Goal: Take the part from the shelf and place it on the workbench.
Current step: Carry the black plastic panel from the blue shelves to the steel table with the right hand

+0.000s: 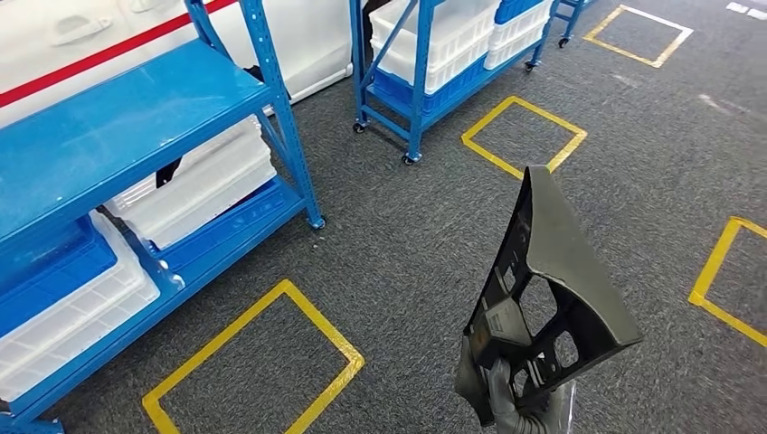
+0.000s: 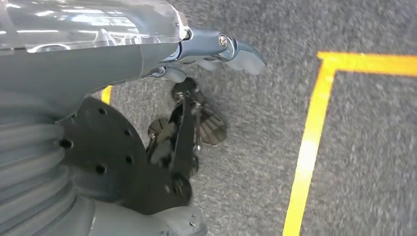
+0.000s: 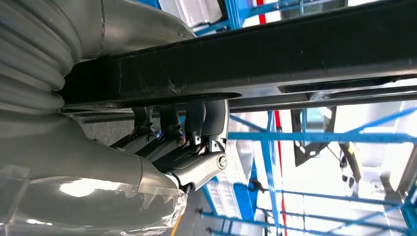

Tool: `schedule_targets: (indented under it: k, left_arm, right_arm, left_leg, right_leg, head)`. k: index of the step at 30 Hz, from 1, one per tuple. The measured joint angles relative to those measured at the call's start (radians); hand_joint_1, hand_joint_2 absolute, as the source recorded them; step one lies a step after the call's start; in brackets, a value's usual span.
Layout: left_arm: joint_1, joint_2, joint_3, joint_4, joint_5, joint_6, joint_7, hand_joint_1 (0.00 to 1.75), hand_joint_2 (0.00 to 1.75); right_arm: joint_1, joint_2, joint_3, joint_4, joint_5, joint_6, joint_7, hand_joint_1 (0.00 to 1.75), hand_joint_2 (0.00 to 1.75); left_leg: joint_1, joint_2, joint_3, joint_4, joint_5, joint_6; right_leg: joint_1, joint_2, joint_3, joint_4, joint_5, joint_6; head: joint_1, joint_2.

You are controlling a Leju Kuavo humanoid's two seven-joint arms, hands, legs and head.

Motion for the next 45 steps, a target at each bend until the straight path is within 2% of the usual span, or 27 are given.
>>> schedule_targets:
  k: [2,3,5,7,9,11,12,13,14,16,18,20,22,24,26,27,28,29,31,33,35,36,38,40,42,43,45]
  left_arm:
    - [-0.004,0.002,0.006,0.003,0.002,0.001,-0.002,0.00,1.75]
    - [-0.006,0.003,0.010,0.005,0.003,0.002,-0.002,0.00,1.75]
    - [-0.011,0.003,0.013,0.007,0.004,0.006,-0.004,0.00,1.75]
    - [-0.015,0.002,0.014,0.011,0.006,0.012,-0.006,0.00,1.75]
    - [-0.015,0.002,0.016,0.014,0.007,0.018,-0.008,0.00,1.75]
    - [-0.015,0.002,0.020,0.018,0.010,0.021,-0.009,0.00,1.75]
    - [-0.015,0.002,0.021,0.019,0.010,0.023,-0.009,0.00,1.75]
    - [-0.016,0.001,0.022,0.020,0.011,0.025,-0.009,0.00,1.75]
    - [-0.017,0.000,0.022,0.021,0.011,0.026,-0.009,0.00,1.75]
    - [-0.020,-0.002,0.023,0.023,0.011,0.029,-0.010,0.00,1.75]
    - [-0.022,-0.004,0.024,0.027,0.010,0.033,-0.010,0.00,1.75]
    - [-0.026,-0.007,0.025,0.028,0.007,0.036,-0.012,0.00,1.75]
    - [-0.029,-0.010,0.025,0.030,0.003,0.038,-0.015,0.00,1.75]
    - [-0.028,-0.011,0.026,0.033,0.001,0.041,-0.017,0.00,1.75]
    - [-0.026,-0.011,0.027,0.035,0.001,0.045,-0.017,0.00,1.75]
    - [-0.026,-0.011,0.028,0.036,0.001,0.046,-0.017,0.00,1.75]
    - [-0.026,-0.011,0.028,0.037,0.001,0.048,-0.018,0.00,1.75]
    - [-0.026,-0.011,0.028,0.037,0.000,0.049,-0.018,0.00,1.75]
    - [-0.026,-0.011,0.028,0.039,-0.002,0.050,-0.019,0.00,1.75]
    - [-0.026,-0.012,0.028,0.039,-0.006,0.051,-0.022,0.00,1.75]
    - [-0.028,-0.014,0.028,0.039,-0.009,0.053,-0.025,0.00,1.75]
    - [-0.030,-0.016,0.028,0.039,-0.010,0.054,-0.026,0.00,1.75]
    - [-0.030,-0.019,0.028,0.039,-0.014,0.054,-0.027,0.00,1.75]
    - [-0.030,-0.020,0.028,0.039,-0.018,0.055,-0.028,0.00,1.75]
    - [-0.029,-0.020,0.028,0.039,-0.020,0.056,-0.029,0.00,1.75]
    - [-0.029,-0.020,0.028,0.039,-0.021,0.057,-0.029,0.00,1.75]
    - [-0.029,-0.020,0.028,0.039,-0.026,0.057,-0.029,0.00,1.75]
  right_arm:
    - [-0.007,-0.004,0.011,0.006,-0.001,-0.003,0.000,1.75,1.75]
    - [-0.010,-0.007,0.015,0.008,-0.001,-0.003,0.000,1.75,1.75]
    - [-0.011,-0.013,0.022,0.012,-0.001,-0.005,-0.001,1.75,1.75]
    - [-0.013,-0.022,0.026,0.014,-0.004,-0.008,-0.002,1.75,1.75]
    - [-0.018,-0.033,0.030,0.019,-0.010,-0.010,-0.002,1.75,1.75]
    - [-0.022,-0.043,0.032,0.026,-0.016,-0.009,-0.001,1.75,1.75]
    - [-0.022,-0.049,0.032,0.030,-0.018,-0.008,-0.001,1.75,1.75]
    - [-0.022,-0.054,0.032,0.033,-0.020,-0.007,0.000,1.75,1.75]
    - [-0.022,-0.057,0.032,0.037,-0.021,-0.006,0.001,1.75,1.75]
    - [-0.025,-0.063,0.032,0.041,-0.025,-0.005,0.001,1.75,1.75]
    - [-0.028,-0.067,0.033,0.043,-0.028,-0.004,0.000,1.75,1.75]
    - [-0.027,-0.071,0.033,0.044,-0.031,-0.004,0.000,1.75,1.75]
    - [-0.024,-0.075,0.033,0.045,-0.032,-0.005,0.001,1.75,1.75]
    - [-0.024,-0.079,0.033,0.046,-0.031,-0.005,0.002,1.75,1.75]
    - [-0.023,-0.082,0.033,0.048,-0.030,-0.005,0.002,1.75,1.75]
    - [-0.023,-0.084,0.033,0.050,-0.030,-0.005,0.003,1.75,1.75]
    - [-0.022,-0.085,0.033,0.051,-0.030,-0.005,0.003,1.75,1.75]
    - [-0.022,-0.086,0.033,0.052,-0.030,-0.005,0.003,1.75,1.75]
    - [-0.022,-0.087,0.033,0.052,-0.030,-0.005,0.003,1.75,1.75]
    - [-0.023,-0.089,0.033,0.052,-0.031,-0.004,0.003,1.75,1.75]
    - [-0.019,-0.090,0.032,0.051,-0.032,-0.004,0.003,1.75,1.75]
    - [-0.015,-0.091,0.031,0.051,-0.033,-0.003,0.003,1.75,1.75]
    - [-0.012,-0.092,0.028,0.048,-0.033,-0.003,0.003,1.75,1.75]
    - [-0.012,-0.094,0.025,0.046,-0.033,-0.001,0.003,1.75,1.75]
    - [-0.010,-0.095,0.022,0.046,-0.031,-0.001,0.003,1.75,1.75]
    - [-0.008,-0.096,0.019,0.046,-0.026,-0.001,0.004,1.75,1.75]
    - [-0.006,-0.096,0.014,0.045,0.000,-0.008,0.005,1.75,1.75]
  left_leg:
    - [0.002,-0.042,0.036,-0.094,0.030,0.007]
    - [0.001,-0.050,0.039,-0.107,0.028,0.011]
    - [0.001,-0.030,0.041,-0.116,0.034,0.023]
    - [0.003,-0.003,0.045,-0.129,0.046,0.040]
    - [0.001,0.027,0.043,-0.134,0.051,0.049]
    - [-0.003,0.058,0.038,-0.131,0.051,0.051]
    - [-0.004,0.073,0.037,-0.130,0.050,0.051]
    - [-0.005,0.087,0.036,-0.129,0.049,0.050]
    - [-0.006,0.099,0.038,-0.129,0.047,0.048]
    - [-0.010,0.119,0.042,-0.127,0.042,0.040]
    - [-0.015,0.137,0.045,-0.124,0.037,0.031]
    - [-0.017,0.151,0.048,-0.123,0.033,0.023]
    - [-0.013,0.119,0.040,-0.097,0.008,0.012]
    - [-0.008,0.063,-0.002,0.003,-0.054,0.005]
    - [-0.007,0.042,-0.062,0.135,-0.108,0.002]
    - [-0.007,0.040,-0.078,0.167,-0.109,0.002]
    - [-0.007,0.038,-0.075,0.158,-0.090,0.003]
    - [-0.006,0.033,-0.054,0.109,-0.054,0.005]
    - [-0.003,-0.009,0.003,-0.024,0.013,0.011]
    - [-0.003,-0.045,0.031,-0.096,0.031,0.018]
    - [-0.006,-0.034,0.034,-0.107,0.031,0.027]
    - [-0.005,-0.022,0.037,-0.114,0.036,0.034]
    - [-0.002,0.006,0.041,-0.128,0.047,0.048]
    - [-0.004,0.035,0.039,-0.132,0.050,0.054]
    - [-0.006,0.067,0.037,-0.131,0.049,0.054]
    - [-0.006,0.081,0.037,-0.130,0.047,0.053]
    - [-0.006,0.106,0.040,-0.129,0.043,0.049]
  right_leg:
    - [0.000,0.025,-0.008,0.004,0.004,0.011]
    - [-0.002,0.036,-0.013,0.004,0.008,0.019]
    - [-0.006,0.054,-0.021,0.001,0.015,0.035]
    - [-0.003,0.016,-0.040,0.032,-0.006,0.044]
    - [0.000,-0.047,-0.089,0.134,-0.070,0.050]
    - [-0.002,-0.070,-0.139,0.246,-0.119,0.055]
    - [-0.002,-0.075,-0.143,0.264,-0.119,0.055]
    - [-0.002,-0.080,-0.126,0.240,-0.099,0.054]
    - [-0.001,-0.090,-0.090,0.182,-0.069,0.052]
    - [0.008,-0.133,-0.012,0.047,-0.026,0.039]
    - [0.017,-0.156,0.014,-0.007,-0.019,0.025]
    - [0.018,-0.134,0.010,-0.009,-0.015,0.015]
    - [0.012,-0.112,0.009,-0.015,-0.010,0.003]
    - [0.009,-0.091,0.007,-0.018,-0.006,-0.006]
    - [0.010,-0.064,0.004,-0.015,-0.004,-0.010]
    - [0.010,-0.050,0.003,-0.013,-0.004,-0.011]
    - [0.010,-0.035,0.002,-0.010,-0.004,-0.010]
    - [0.010,-0.020,0.003,-0.007,-0.004,-0.010]
    - [0.010,0.008,0.001,-0.001,-0.005,-0.006]
    - [0.009,0.032,-0.008,0.003,-0.001,0.006]
    - [0.005,0.054,-0.017,0.000,0.007,0.023]
    - [0.005,0.050,-0.021,0.002,0.007,0.028]
    - [0.008,0.004,-0.045,0.049,-0.026,0.036]
    - [0.008,-0.052,-0.098,0.164,-0.091,0.041]
    - [0.004,-0.070,-0.141,0.257,-0.123,0.047]
    - [0.002,-0.075,-0.139,0.257,-0.113,0.049]
    - [0.000,-0.100,-0.077,0.153,-0.055,0.049]
  head:
    - [0.001,0.000]
    - [0.000,0.000]
    - [0.001,0.000]
    - [0.006,0.000]
    - [0.014,0.000]
    - [0.017,0.000]
    - [0.018,0.000]
    - [0.018,0.000]
    - [0.018,0.000]
    - [0.018,0.000]
    - [0.018,0.000]
    - [0.017,0.000]
    - [0.016,0.000]
    - [0.013,0.000]
    - [0.013,0.000]
    - [0.013,0.000]
    - [0.013,0.000]
    - [0.013,0.000]
    - [0.013,0.000]
    - [0.013,0.000]
    - [0.013,0.000]
    - [0.013,0.000]
    - [0.018,0.000]
    - [0.023,0.000]
    - [0.024,0.000]
    - [0.025,0.000]
    - [0.025,0.000]
